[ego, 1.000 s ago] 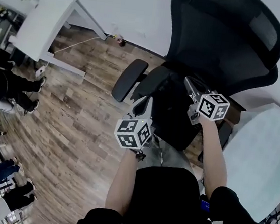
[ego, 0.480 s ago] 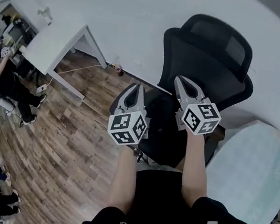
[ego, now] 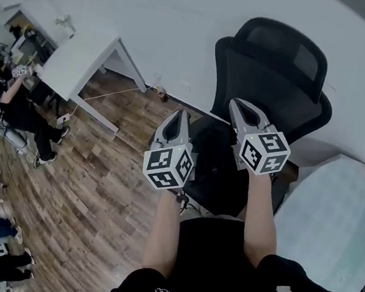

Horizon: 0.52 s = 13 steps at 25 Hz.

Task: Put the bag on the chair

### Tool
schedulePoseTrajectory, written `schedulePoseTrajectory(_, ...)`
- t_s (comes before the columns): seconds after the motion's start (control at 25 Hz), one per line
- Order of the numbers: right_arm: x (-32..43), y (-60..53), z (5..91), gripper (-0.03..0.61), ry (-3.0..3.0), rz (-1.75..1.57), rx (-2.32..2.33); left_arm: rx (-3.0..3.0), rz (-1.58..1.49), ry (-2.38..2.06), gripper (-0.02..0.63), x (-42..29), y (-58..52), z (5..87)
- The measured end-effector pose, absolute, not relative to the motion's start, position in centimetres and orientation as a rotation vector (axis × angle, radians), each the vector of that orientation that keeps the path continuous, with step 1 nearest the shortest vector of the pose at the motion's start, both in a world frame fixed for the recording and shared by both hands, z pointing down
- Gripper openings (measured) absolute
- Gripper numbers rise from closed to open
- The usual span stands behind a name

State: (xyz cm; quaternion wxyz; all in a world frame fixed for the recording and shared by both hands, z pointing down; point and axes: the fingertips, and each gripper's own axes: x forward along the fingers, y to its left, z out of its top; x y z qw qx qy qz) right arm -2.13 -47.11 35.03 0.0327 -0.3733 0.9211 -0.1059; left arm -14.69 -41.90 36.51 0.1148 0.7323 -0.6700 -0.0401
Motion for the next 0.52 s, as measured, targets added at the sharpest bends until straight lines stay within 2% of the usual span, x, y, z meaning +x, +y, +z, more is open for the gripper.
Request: schedulePoseTrajectory(0.52, 0.1, -47.2, 35.0, 0.008, 2.833, -0.300, -1.158, 2.173, -0.065, -1.965, 0.002, -13.1, -41.5, 36.3)
